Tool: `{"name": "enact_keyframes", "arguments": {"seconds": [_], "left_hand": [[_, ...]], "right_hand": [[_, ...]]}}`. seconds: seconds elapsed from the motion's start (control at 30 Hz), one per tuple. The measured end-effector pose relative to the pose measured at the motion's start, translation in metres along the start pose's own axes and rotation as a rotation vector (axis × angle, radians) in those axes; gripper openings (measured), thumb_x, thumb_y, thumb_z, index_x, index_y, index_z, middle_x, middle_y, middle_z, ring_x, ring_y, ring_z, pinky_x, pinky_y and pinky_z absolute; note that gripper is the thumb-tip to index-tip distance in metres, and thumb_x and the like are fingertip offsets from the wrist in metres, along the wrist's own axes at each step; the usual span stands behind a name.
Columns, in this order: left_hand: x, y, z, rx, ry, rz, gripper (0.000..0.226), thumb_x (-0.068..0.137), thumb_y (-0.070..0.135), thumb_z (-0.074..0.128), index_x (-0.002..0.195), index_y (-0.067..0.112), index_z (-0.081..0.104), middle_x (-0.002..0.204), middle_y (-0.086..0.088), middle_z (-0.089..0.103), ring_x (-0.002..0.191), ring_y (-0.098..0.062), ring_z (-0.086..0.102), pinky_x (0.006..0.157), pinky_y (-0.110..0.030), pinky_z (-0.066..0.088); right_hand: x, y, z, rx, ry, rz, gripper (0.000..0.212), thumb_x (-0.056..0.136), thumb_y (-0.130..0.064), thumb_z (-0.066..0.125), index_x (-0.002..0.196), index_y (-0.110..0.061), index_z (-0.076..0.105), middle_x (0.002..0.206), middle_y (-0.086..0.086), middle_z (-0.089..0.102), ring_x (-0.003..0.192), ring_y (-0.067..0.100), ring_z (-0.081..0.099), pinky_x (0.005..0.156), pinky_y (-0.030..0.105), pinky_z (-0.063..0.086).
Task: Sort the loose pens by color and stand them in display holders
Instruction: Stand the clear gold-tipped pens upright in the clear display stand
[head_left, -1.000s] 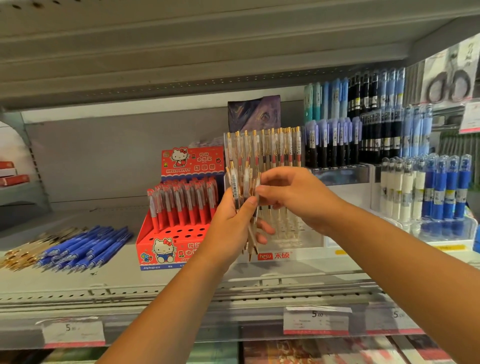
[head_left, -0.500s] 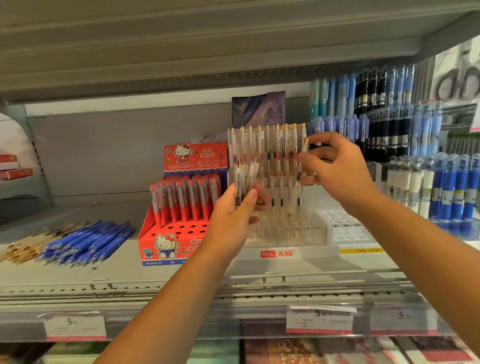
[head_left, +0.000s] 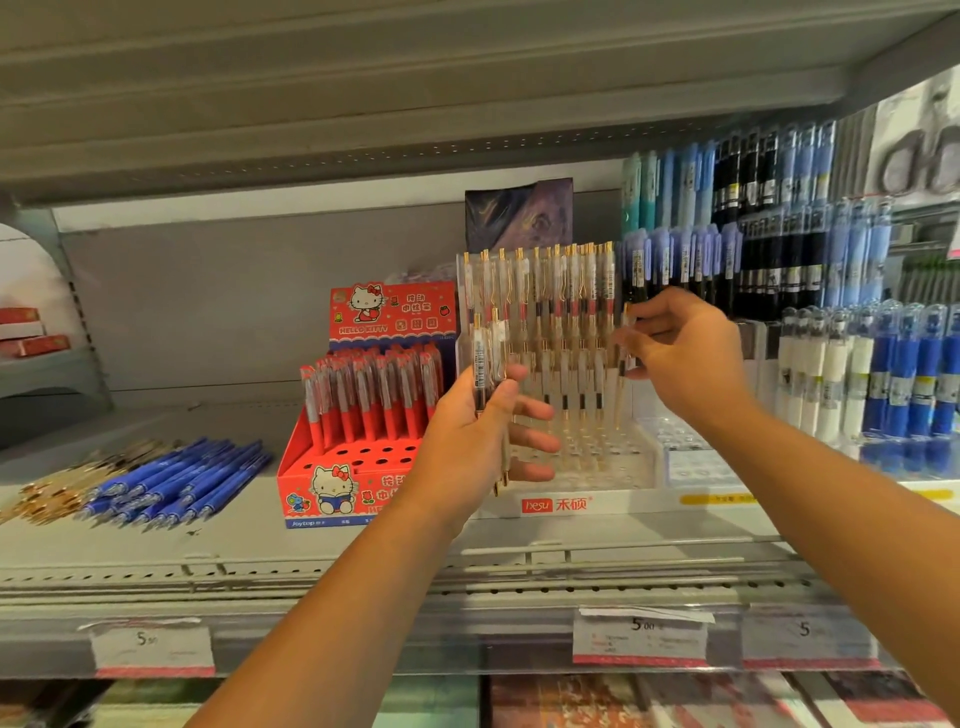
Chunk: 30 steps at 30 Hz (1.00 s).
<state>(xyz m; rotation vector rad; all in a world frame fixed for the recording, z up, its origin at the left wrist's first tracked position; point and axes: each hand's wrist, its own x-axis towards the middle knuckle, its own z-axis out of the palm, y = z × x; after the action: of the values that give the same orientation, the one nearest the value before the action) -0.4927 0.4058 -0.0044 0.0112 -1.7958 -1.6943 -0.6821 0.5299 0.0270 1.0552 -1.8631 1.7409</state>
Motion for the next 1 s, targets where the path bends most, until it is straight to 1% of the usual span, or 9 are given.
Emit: {"name": "enact_keyframes", "arguments": {"seconds": [0.1, 0.23, 0.47, 0.57, 0.63, 0.73, 0.87, 0.93, 1.0], "left_hand": [[0.000, 0.000, 0.000, 0.004, 0.000, -0.005, 0.018, 0.102, 0.028, 0.047, 0.117, 0.023, 0.056, 0.090, -0.009, 0.072, 0.074, -0.029, 0.070, 0.061, -0.045, 0.061], [-0.001, 0.001, 0.000, -0.006, -0.005, -0.024, 0.018, 0.102, 0.028, 0.047, 0.117, 0.022, 0.055, 0.091, -0.012, 0.071, 0.071, -0.029, 0.070, 0.059, -0.044, 0.061], [-0.002, 0.001, 0.001, -0.012, -0.014, -0.038, 0.021, 0.103, 0.026, 0.047, 0.120, 0.018, 0.054, 0.094, -0.013, 0.073, 0.070, -0.028, 0.070, 0.054, -0.041, 0.061], [-0.002, 0.002, 0.001, 0.001, -0.007, -0.026, 0.020, 0.102, 0.026, 0.047, 0.119, 0.018, 0.055, 0.094, -0.013, 0.073, 0.070, -0.028, 0.070, 0.054, -0.042, 0.061], [-0.002, 0.002, 0.001, 0.006, -0.001, -0.021, 0.019, 0.103, 0.025, 0.047, 0.118, 0.018, 0.056, 0.093, -0.013, 0.073, 0.069, -0.028, 0.070, 0.054, -0.042, 0.061], [-0.003, 0.003, 0.004, 0.014, 0.003, -0.017, 0.018, 0.103, 0.023, 0.047, 0.118, 0.019, 0.056, 0.090, -0.011, 0.073, 0.068, -0.027, 0.070, 0.055, -0.043, 0.061], [-0.004, 0.005, 0.008, 0.042, -0.010, -0.004, 0.019, 0.104, 0.022, 0.045, 0.120, 0.017, 0.055, 0.089, -0.012, 0.070, 0.068, -0.028, 0.069, 0.056, -0.045, 0.061], [-0.005, 0.005, 0.008, 0.047, -0.009, 0.008, 0.019, 0.105, 0.023, 0.044, 0.119, 0.018, 0.056, 0.087, -0.012, 0.070, 0.068, -0.029, 0.069, 0.057, -0.046, 0.060], [-0.005, 0.005, 0.008, 0.036, 0.005, 0.026, 0.019, 0.105, 0.025, 0.043, 0.116, 0.022, 0.057, 0.085, -0.010, 0.071, 0.068, -0.029, 0.069, 0.058, -0.046, 0.060]], "right_hand": [[-0.001, 0.007, 0.004, -0.103, -0.083, 0.012, 0.012, 0.087, -0.013, 0.073, 0.088, -0.021, 0.064, 0.084, 0.002, 0.069, 0.077, 0.017, 0.069, 0.054, 0.026, 0.059], [0.000, 0.013, 0.006, -0.163, -0.147, 0.082, 0.005, 0.091, -0.011, 0.068, 0.091, -0.014, 0.064, 0.088, 0.008, 0.070, 0.079, 0.029, 0.070, 0.067, 0.042, 0.061], [-0.001, 0.005, 0.003, -0.313, -0.128, 0.091, 0.014, 0.089, -0.021, 0.071, 0.080, -0.025, 0.061, 0.080, 0.005, 0.071, 0.072, 0.025, 0.069, 0.068, 0.045, 0.060], [-0.006, -0.004, 0.003, -0.433, -0.083, 0.045, 0.002, 0.091, -0.026, 0.066, 0.091, -0.025, 0.067, 0.092, 0.004, 0.071, 0.075, 0.022, 0.066, 0.071, 0.040, 0.058], [-0.011, -0.011, 0.007, -0.456, -0.013, 0.016, 0.018, 0.091, -0.030, 0.062, 0.106, -0.024, 0.068, 0.108, 0.005, 0.066, 0.084, 0.022, 0.063, 0.075, 0.036, 0.055], [-0.019, -0.038, 0.016, -0.227, -0.001, -0.038, 0.028, 0.089, -0.034, 0.064, 0.113, -0.020, 0.062, 0.104, -0.002, 0.061, 0.090, 0.015, 0.060, 0.073, 0.030, 0.049], [-0.031, -0.069, 0.032, 0.090, -0.377, -0.012, 0.029, 0.087, -0.031, 0.071, 0.113, -0.020, 0.064, 0.099, -0.004, 0.067, 0.092, 0.009, 0.065, 0.078, 0.028, 0.056], [-0.035, -0.075, 0.039, 0.148, -0.434, -0.023, 0.029, 0.085, -0.022, 0.074, 0.112, -0.017, 0.064, 0.095, 0.000, 0.068, 0.088, 0.013, 0.068, 0.078, 0.031, 0.059], [-0.036, -0.078, 0.042, 0.199, -0.424, -0.032, 0.027, 0.084, -0.017, 0.076, 0.108, -0.020, 0.065, 0.089, -0.001, 0.071, 0.083, 0.010, 0.070, 0.076, 0.027, 0.059]]}}
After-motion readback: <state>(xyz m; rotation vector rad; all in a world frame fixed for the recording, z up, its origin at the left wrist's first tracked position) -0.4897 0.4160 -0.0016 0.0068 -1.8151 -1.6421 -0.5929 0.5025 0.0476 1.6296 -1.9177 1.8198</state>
